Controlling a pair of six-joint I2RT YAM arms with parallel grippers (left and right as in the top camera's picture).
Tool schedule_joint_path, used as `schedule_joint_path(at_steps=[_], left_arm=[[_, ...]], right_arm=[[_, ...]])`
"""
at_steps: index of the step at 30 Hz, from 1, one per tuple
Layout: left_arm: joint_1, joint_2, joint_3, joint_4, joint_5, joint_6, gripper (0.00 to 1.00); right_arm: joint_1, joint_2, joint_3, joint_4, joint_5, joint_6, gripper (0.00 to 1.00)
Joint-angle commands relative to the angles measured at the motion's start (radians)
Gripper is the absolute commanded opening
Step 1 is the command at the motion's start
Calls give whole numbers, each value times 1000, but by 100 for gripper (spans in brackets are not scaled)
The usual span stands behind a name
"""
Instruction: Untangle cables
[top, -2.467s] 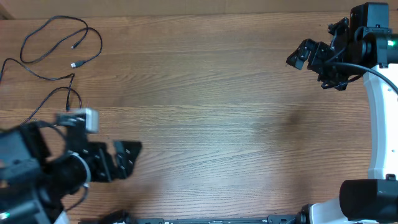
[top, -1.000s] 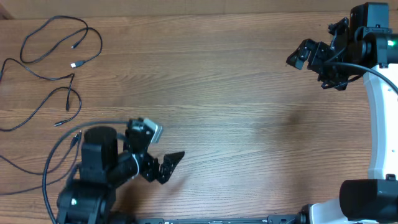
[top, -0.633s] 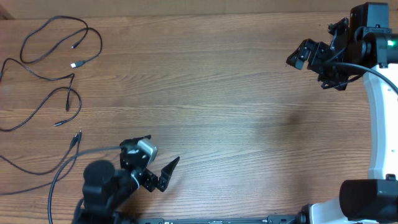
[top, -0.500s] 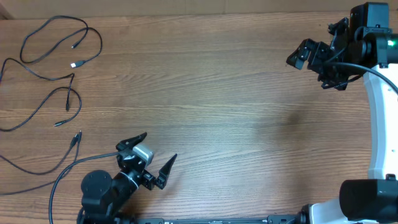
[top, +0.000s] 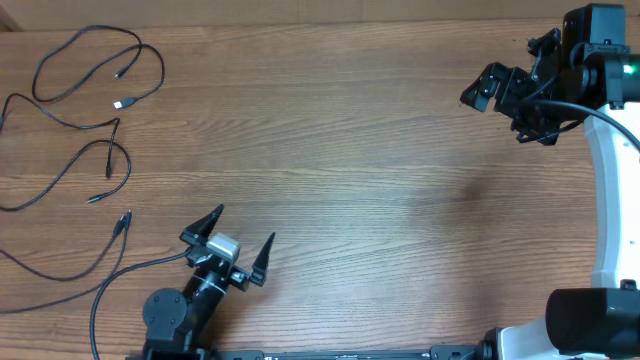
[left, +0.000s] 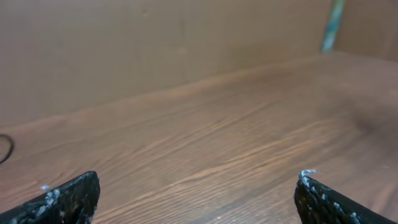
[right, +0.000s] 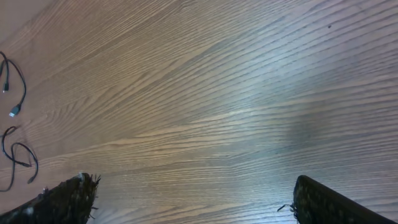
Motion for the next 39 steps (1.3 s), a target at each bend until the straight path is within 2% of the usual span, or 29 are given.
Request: schedule_joint_path(at_steps=[1,7,12,17,29,30,34,39], left_arm=[[32,-34,-34,28,-32,-43,100],[83,-34,-37,30,-101,-43,100],[88,-34,-40,20,-222,-43,99],[88,-34,-40,11,-282,-43,100],[88,-34,-40,10,-290,-43,100],[88,-34,-39,10,-292,-53,99],[88,-34,-40,6,-353,-227,100],[88,-34,-40,5,-360,-217,100]], right_arm=[[3,-11,-2,4,6,0,100],[3,-11,-2,4,6,0,100],[3,-11,-2,4,6,0,100],[3,-11,-2,4,6,0,100],[3,-11,-2,4,6,0,100],[3,-11,-2,4,6,0,100],[3,-11,-2,4,6,0,100],[3,-11,-2,4,6,0,100]])
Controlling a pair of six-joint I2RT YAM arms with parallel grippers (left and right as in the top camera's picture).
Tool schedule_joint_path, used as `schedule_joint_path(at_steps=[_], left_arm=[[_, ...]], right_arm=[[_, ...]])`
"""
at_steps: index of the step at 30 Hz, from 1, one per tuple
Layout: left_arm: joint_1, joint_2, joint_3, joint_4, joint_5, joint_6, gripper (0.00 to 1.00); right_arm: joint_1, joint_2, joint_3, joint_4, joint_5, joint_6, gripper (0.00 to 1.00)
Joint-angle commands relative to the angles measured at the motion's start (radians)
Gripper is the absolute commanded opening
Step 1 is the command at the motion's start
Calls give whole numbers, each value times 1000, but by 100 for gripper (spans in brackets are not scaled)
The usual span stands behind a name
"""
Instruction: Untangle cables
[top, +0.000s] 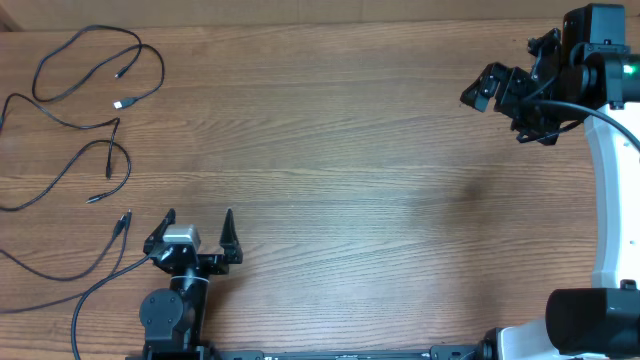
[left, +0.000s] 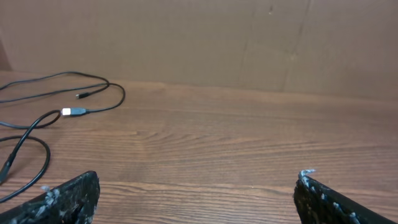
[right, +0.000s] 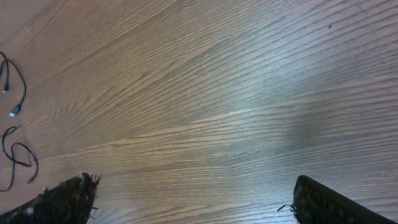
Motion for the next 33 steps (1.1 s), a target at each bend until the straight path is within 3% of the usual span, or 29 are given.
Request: schedule_joint_path(at_steps=[1,5,33], left_arm=[[5,-13,-13,2,-29,-26,100],[5,-13,-13,3,-28,23,100],[5,-13,-13,4,-29,24,100]], right_arm=[[3,-11,-2,3,7,-1,100],[3,-11,-2,3,7,-1,100],[3,-11,-2,3,7,-1,100]])
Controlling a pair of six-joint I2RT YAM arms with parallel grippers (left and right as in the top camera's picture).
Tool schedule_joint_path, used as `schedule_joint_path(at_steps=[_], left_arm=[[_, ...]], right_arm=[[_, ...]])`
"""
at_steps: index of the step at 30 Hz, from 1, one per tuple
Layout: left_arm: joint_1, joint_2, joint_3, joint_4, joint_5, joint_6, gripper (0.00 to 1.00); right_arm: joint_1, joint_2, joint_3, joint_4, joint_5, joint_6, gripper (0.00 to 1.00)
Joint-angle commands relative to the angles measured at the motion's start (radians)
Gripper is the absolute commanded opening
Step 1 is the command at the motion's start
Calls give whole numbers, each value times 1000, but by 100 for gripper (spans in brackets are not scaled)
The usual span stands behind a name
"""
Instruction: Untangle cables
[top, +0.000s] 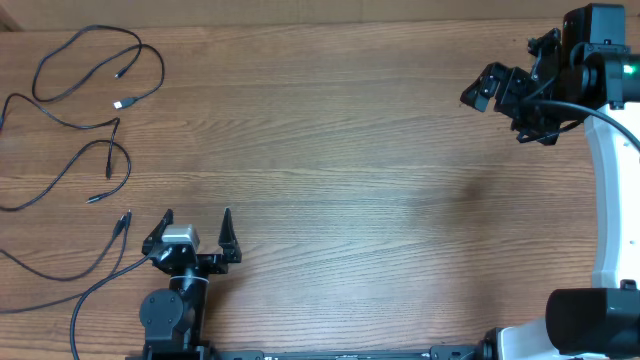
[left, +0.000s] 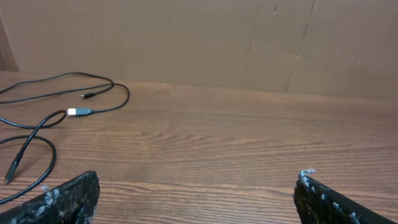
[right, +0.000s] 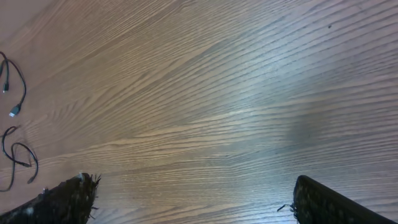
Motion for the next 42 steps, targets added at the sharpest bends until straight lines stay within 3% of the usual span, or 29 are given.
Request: schedule_joint_path(at_steps=[1,17,32,37,42], left_arm=[[5,-13,-13,4,-13,16,99],[5,-13,-13,4,-13,16,100],[5,-13,-13,4,-13,16,100],[5,-13,-13,4,-13,16,100],[5,-13,-13,4,-13,16,100]], right_arm=[[3,-11,-2,3,6,-1,100],[4,-34,-2,21,86,-10,100],[53,-223,-13,107,89,-238,100],[53,-345,-154,224,88,-238,100],[53,-511,-424,478,47,-243,100]])
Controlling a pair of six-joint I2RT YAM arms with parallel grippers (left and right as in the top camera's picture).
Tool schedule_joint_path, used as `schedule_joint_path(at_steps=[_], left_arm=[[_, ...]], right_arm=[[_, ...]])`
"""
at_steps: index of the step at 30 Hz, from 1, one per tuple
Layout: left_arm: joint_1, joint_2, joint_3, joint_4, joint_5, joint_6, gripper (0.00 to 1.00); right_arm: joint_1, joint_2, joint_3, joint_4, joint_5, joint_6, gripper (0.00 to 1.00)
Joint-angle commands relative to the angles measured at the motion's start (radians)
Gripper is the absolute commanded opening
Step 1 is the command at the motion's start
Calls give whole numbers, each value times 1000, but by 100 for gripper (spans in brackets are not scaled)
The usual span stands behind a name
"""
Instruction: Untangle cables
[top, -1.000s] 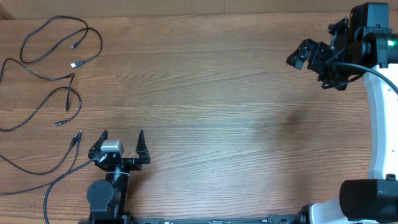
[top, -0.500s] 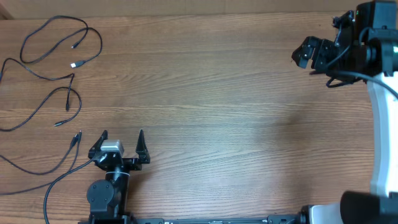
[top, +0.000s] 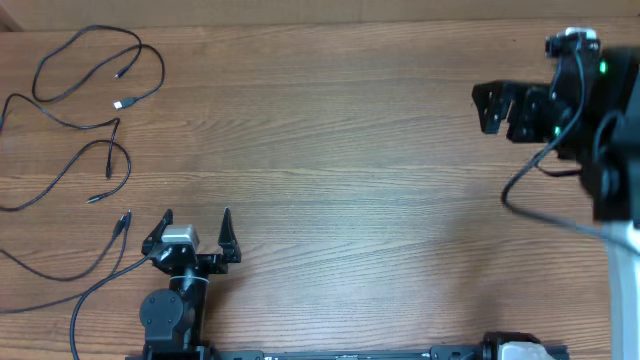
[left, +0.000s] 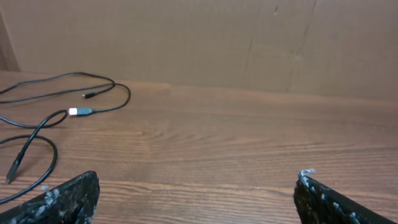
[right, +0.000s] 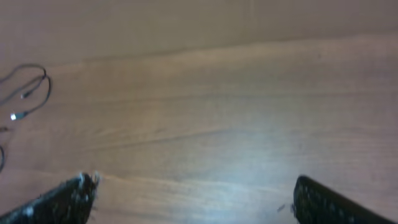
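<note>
Several thin black cables (top: 95, 110) lie looped over one another at the table's far left, one ending in a silver USB plug (top: 126, 103). The left wrist view shows the same cables (left: 37, 124) and the plug (left: 79, 112) ahead to the left. My left gripper (top: 197, 225) stands open at the front left, pointing at the far edge, nothing between its fingers. My right gripper (top: 492, 108) hangs open high at the far right, empty; its view is blurred, with the cables (right: 28, 93) small at the left edge.
A brown cardboard wall (left: 199, 37) runs along the table's far edge. One cable end (top: 122, 222) lies close to the left of my left gripper. The left arm's own lead (top: 100, 295) loops at the front left. The wooden table (top: 350, 180) stretches between the arms.
My right arm has shifted and tipped up, so its view now faces low along the table toward the back wall instead of down. The left gripper and cables stayed put.
At first my left gripper pointed toward the far right, cables out of its view. It then stood turned to face the far edge with the cables ahead to its left, and held there. The right arm stayed still until its shift just now.
</note>
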Motion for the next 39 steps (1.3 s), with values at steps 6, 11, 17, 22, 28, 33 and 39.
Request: schedule_joint_path(at_steps=[6,11,17,22,28,33,39], left_arm=[[5,-12,-11,3,-9,16,100],[5,-12,-11,3,-9,16,99],[5,-12,-11,3,-9,16,99],[5,-12,-11,3,-9,16,99],[5,-12,-11,3,-9,16,100],[5,-12,-11,3,-9,16,100],[5,-12,-11,3,-9,16,99]], right_arm=[[1,-312,-443,367,-69,-23,100],[1,-510,-678,578,-69,-24,100],[1,-717,-906,748,-64,-54,100],[1,-864,-1049,829,-30,-53,100],[1,-1000,-1159,913,-30,-53,100],[1,-1085,-1215,939,-29,-53,100],[1,-1195,-1273,952,-3,-53,100]])
